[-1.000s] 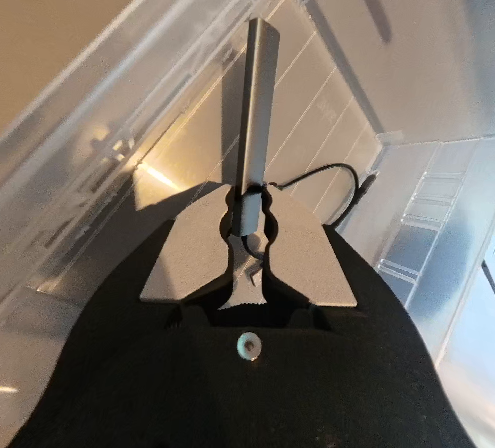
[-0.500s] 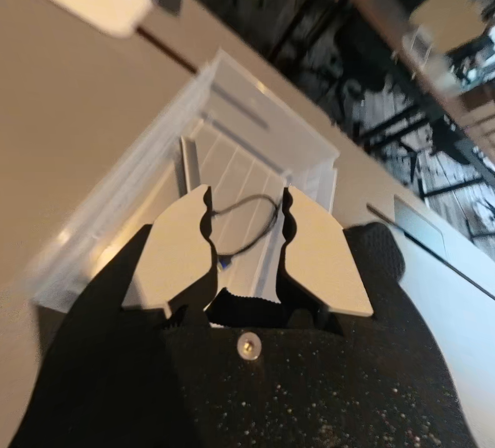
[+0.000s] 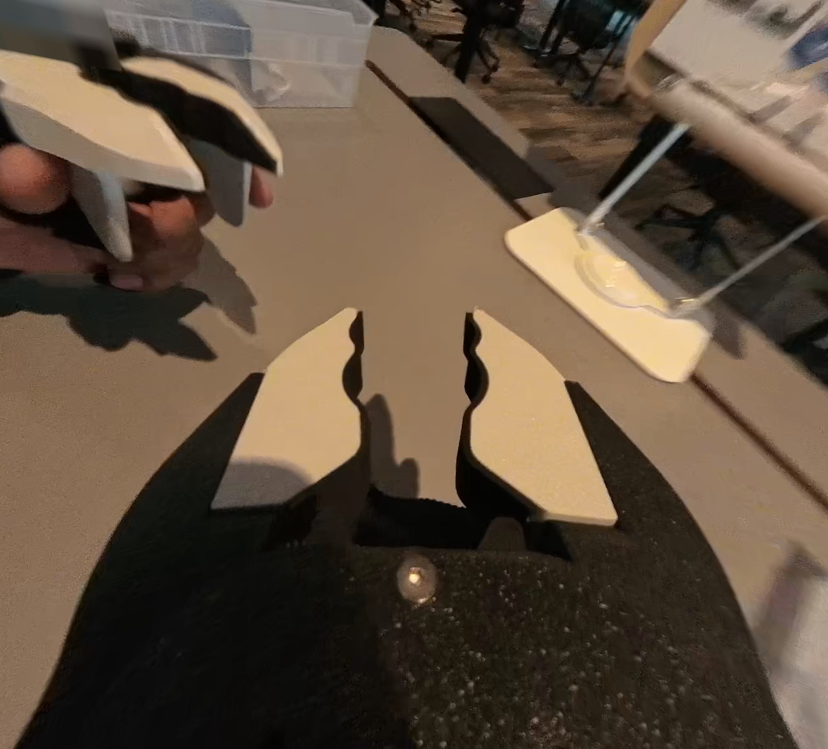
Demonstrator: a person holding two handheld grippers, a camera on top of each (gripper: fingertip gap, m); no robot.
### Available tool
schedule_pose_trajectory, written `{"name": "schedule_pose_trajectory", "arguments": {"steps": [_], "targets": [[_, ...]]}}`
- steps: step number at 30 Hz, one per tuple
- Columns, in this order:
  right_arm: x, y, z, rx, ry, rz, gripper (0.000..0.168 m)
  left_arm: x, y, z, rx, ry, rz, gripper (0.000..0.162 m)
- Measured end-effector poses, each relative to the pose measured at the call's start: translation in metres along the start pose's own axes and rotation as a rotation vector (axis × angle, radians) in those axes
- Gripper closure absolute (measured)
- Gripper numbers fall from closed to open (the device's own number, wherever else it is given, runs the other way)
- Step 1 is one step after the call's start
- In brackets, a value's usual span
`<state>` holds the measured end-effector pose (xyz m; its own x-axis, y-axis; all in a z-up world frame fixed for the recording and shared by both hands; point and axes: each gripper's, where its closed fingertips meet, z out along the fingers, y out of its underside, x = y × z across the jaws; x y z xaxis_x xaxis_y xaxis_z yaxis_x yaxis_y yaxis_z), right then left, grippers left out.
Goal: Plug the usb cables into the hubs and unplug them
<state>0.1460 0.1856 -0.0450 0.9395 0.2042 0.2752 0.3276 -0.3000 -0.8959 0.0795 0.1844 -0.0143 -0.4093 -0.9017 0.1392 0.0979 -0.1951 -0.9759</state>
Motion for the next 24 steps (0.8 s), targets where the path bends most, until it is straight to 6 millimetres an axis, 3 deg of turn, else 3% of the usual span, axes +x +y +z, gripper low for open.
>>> {"name": "schedule_pose_trajectory", "arguments": {"steps": [4,7,13,19,24], "targets": [[-0.029,0.022,0.041,0.034,-0.071,0.172,0.127,-0.002,-0.009,-0.030,-0.026,-0.138,0.110,0.134],[-0.041,0.031,0.049,0.013,-0.122,0.228,0.128,0.000,-0.015,-0.072,0.009,-0.265,0.135,0.133],[-0.040,0.037,0.056,-0.034,-0.126,0.261,0.131,-0.001,-0.032,-0.163,-0.001,-0.499,0.216,0.133],[-0.045,0.034,0.071,-0.068,-0.121,0.238,0.131,-0.040,-0.082,-0.252,0.036,-0.745,0.305,0.133],[-0.058,0.020,0.089,-0.084,-0.191,0.130,0.131,-0.082,-0.104,-0.312,0.127,-0.938,0.333,0.134]]}}
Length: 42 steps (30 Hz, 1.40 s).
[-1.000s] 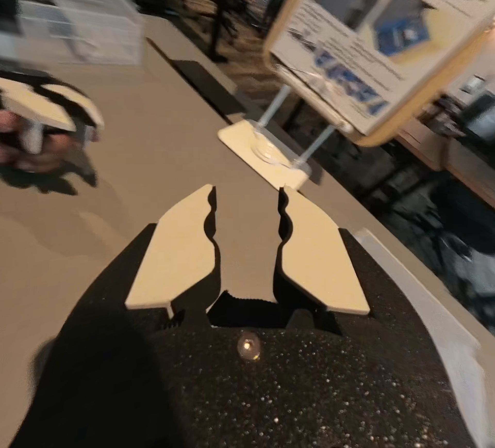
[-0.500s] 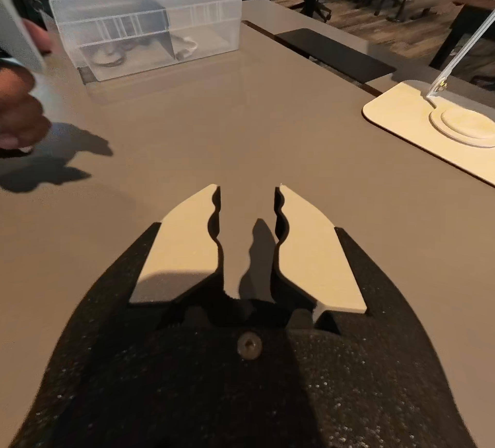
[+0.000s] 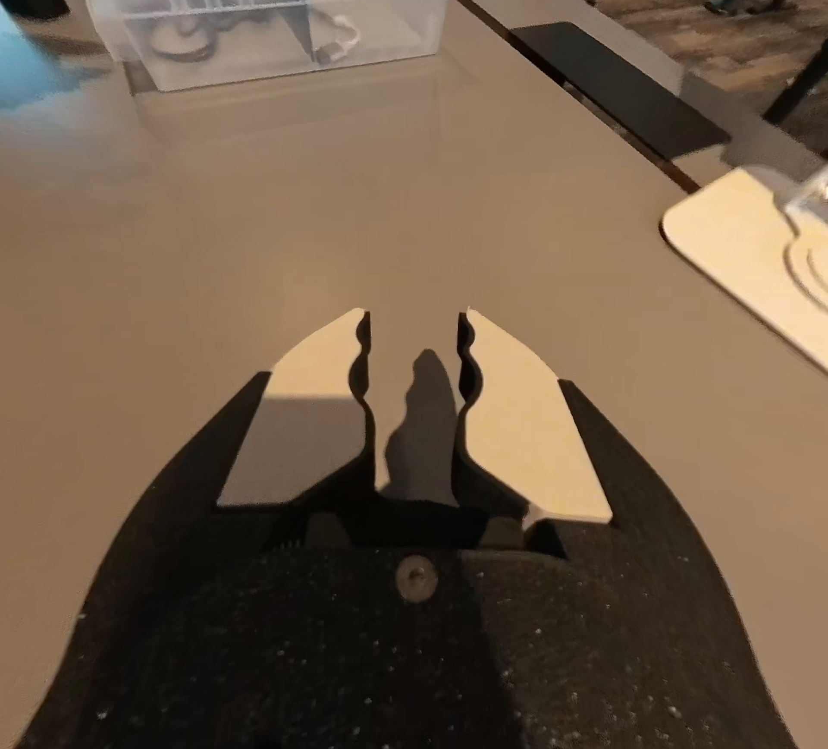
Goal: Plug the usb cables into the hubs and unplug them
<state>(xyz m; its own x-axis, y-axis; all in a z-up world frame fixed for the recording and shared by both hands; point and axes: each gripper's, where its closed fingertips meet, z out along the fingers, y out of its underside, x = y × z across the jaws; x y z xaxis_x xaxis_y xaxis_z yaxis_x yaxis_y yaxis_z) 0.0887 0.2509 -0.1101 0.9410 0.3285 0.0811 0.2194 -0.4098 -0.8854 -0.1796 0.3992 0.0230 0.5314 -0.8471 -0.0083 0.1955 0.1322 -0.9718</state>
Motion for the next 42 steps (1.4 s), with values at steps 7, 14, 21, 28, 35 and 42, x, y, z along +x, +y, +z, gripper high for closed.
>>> {"name": "schedule_pose_trajectory", "arguments": {"steps": [7,14,21,28,35,42], "targets": [[-0.011,-0.088,0.058,-0.103,-0.161,-0.309,0.131,-0.013,0.016,0.003,0.040,-0.058,-0.004,0.134],[-0.023,-0.176,0.148,-0.176,-0.286,-0.560,0.130,-0.016,0.022,-0.003,0.026,-0.083,0.033,0.135],[-0.034,-0.220,0.243,-0.372,-0.433,-0.636,0.132,-0.022,0.025,-0.003,0.016,-0.093,0.007,0.136],[-0.065,-0.188,0.317,-0.702,-0.500,-0.809,0.137,-0.018,0.029,-0.001,-0.007,-0.075,0.013,0.136],[-0.068,-0.162,0.349,-0.768,-0.479,-0.985,0.137,-0.014,0.026,-0.003,0.009,-0.062,0.013,0.137],[-0.077,-0.156,0.366,-0.814,-0.501,-0.948,0.130,-0.013,0.025,-0.003,0.012,-0.056,0.006,0.137]]}}
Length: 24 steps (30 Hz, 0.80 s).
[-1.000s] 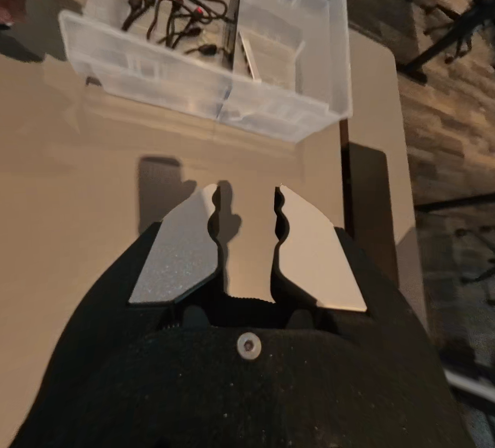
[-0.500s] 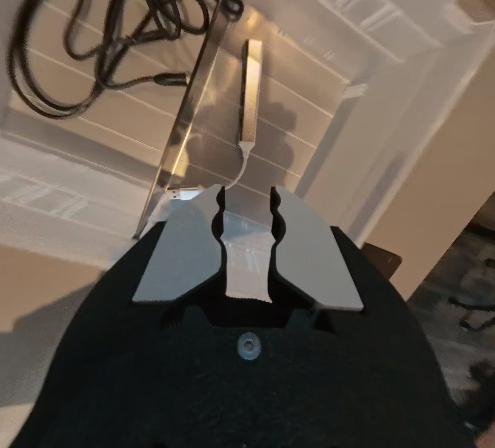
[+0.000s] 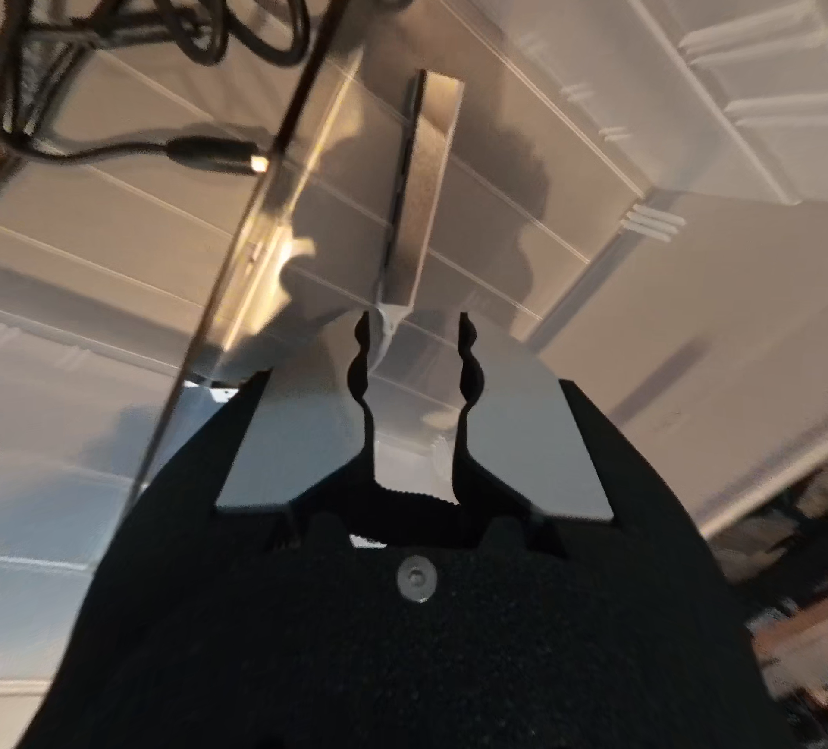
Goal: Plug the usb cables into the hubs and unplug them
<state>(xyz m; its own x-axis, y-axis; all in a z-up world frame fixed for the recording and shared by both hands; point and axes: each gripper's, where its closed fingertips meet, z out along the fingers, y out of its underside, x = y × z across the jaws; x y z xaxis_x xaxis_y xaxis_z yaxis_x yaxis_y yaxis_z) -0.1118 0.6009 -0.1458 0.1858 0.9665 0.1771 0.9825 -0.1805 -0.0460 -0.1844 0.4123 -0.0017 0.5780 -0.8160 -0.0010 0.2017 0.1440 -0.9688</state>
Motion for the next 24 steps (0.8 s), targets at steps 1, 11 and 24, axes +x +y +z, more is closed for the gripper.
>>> {"name": "schedule_pose_trajectory", "arguments": {"steps": [1,11,24], "targets": [[-0.003,-0.004,0.002,0.006,-0.024,0.008,0.130,0.000,0.000,0.000,0.000,0.000,-0.001,0.137],[-0.012,-0.016,0.015,0.021,-0.184,0.106,0.153,0.000,-0.001,0.000,0.008,0.008,-0.022,0.139],[0.031,-0.010,-0.056,0.165,0.048,0.283,0.153,-0.002,-0.004,-0.002,0.027,0.000,-0.034,0.140]]}}
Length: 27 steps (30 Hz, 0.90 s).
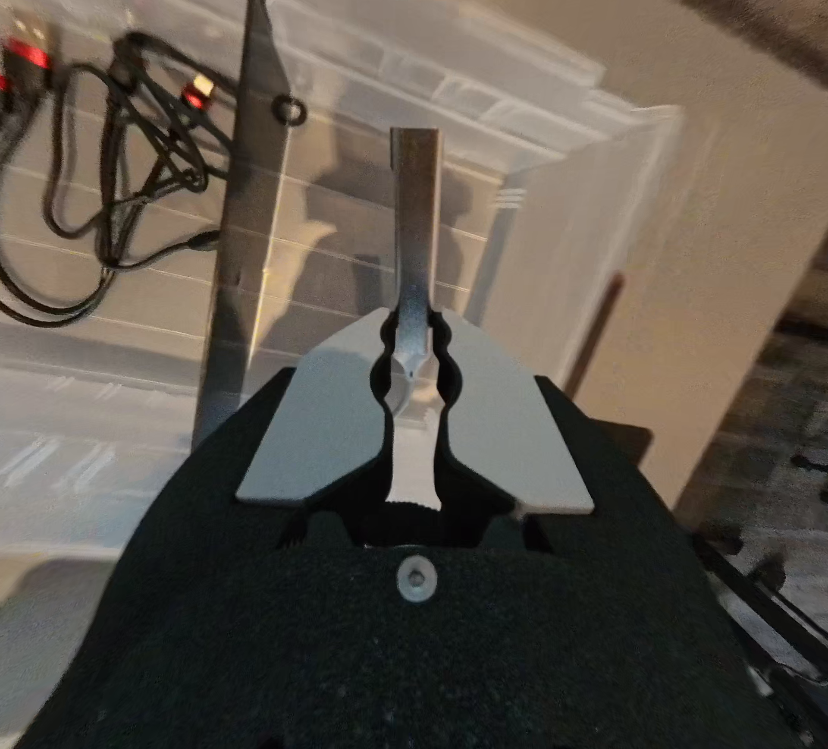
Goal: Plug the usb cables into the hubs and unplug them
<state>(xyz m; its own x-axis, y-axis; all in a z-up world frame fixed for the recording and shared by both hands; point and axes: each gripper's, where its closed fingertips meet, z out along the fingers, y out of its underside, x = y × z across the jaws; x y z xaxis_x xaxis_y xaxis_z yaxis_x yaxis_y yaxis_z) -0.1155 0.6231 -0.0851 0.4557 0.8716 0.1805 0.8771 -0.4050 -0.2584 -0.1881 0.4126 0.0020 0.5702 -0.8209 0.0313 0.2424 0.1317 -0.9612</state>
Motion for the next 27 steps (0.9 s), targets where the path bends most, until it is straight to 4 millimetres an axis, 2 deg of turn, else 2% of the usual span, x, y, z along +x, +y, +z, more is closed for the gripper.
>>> {"name": "schedule_pose_trajectory", "arguments": {"steps": [3,6,9,12,14,17,24,27], "targets": [[0.017,-0.004,-0.059,0.155,0.076,0.051,0.153,0.000,0.000,0.000,0.000,-0.001,0.005,0.140],[0.020,0.005,-0.130,0.310,0.121,0.093,0.153,0.001,-0.001,0.000,0.002,0.000,0.009,0.141],[0.003,0.031,-0.191,0.399,0.132,0.110,0.153,0.001,-0.001,0.000,0.002,0.002,0.009,0.141],[-0.026,0.072,-0.223,0.394,0.118,0.124,0.153,0.003,-0.001,0.001,-0.001,0.011,0.010,0.141],[-0.047,0.105,-0.228,0.369,0.091,0.149,0.153,0.005,0.000,0.001,-0.005,0.017,0.016,0.141],[-0.079,0.158,-0.213,0.313,0.045,0.218,0.153,0.004,0.002,0.002,-0.020,0.015,0.023,0.141],[-0.144,0.283,-0.144,0.145,-0.039,0.442,0.153,-0.001,0.005,0.000,-0.040,-0.015,0.044,0.141],[-0.171,0.329,-0.117,0.031,-0.066,0.488,0.153,0.002,0.008,0.001,-0.057,-0.020,0.082,0.141]]}}
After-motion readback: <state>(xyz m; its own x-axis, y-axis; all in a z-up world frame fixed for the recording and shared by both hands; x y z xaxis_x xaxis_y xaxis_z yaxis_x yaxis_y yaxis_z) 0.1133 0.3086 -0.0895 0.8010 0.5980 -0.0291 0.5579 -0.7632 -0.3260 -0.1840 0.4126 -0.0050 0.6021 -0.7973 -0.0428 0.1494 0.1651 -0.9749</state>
